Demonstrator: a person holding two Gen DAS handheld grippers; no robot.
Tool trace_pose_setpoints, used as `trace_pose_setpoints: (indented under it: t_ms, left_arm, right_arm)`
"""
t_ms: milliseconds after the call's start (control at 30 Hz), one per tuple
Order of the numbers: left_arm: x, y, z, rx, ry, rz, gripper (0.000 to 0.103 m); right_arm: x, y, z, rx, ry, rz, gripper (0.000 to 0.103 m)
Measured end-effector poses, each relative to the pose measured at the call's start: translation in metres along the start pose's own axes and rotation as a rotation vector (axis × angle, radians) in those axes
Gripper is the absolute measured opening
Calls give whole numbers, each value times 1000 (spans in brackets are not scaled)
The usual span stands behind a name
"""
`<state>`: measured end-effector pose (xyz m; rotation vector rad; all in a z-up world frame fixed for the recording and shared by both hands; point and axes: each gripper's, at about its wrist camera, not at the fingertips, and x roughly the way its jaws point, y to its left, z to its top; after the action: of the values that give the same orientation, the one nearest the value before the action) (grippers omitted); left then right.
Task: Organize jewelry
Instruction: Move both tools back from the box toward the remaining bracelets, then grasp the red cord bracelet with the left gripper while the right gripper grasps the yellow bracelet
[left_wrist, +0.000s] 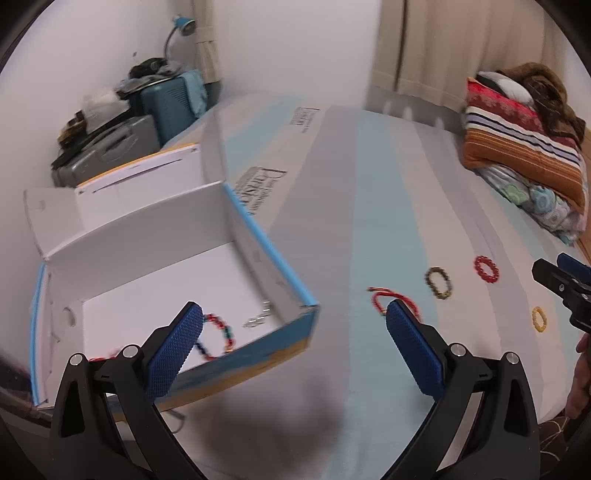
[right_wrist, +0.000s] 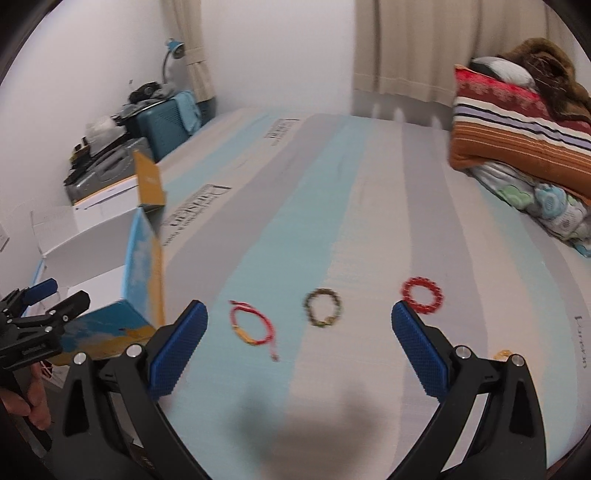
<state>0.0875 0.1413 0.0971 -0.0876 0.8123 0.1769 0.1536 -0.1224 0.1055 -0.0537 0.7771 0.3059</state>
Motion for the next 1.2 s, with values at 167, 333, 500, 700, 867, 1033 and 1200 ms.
trace_pose_setpoints:
  t_ms: [167,333,500,700,867,1033,1200]
  left_arm:
    - [16,-37,2,36,4,-37,97]
    - [43,-71,0,60,22,-86,97]
    - [78,-93,-6,73,41,-128,97]
    - [124,-105,-17,87,77,-144,97]
    - [156,-116,-29,118,117,-151,97]
    - [179,-121,-41,104,176,-174,97]
    - [190,-125,-45,115,196,-160,97]
  right_arm:
    - [2,-41,-6,44,4,-40,96]
    - [12,-85,-14,70,14,-110,96]
    - [32,-139,-35,122,28,-204,96]
    - [66,-200,-69,202,84,-297,96]
    - [93,-235,-91,252,131,-354,96]
    - [102,-257,-97,276,158,-388,96]
    - [114,-274,-106,303,223,-398,96]
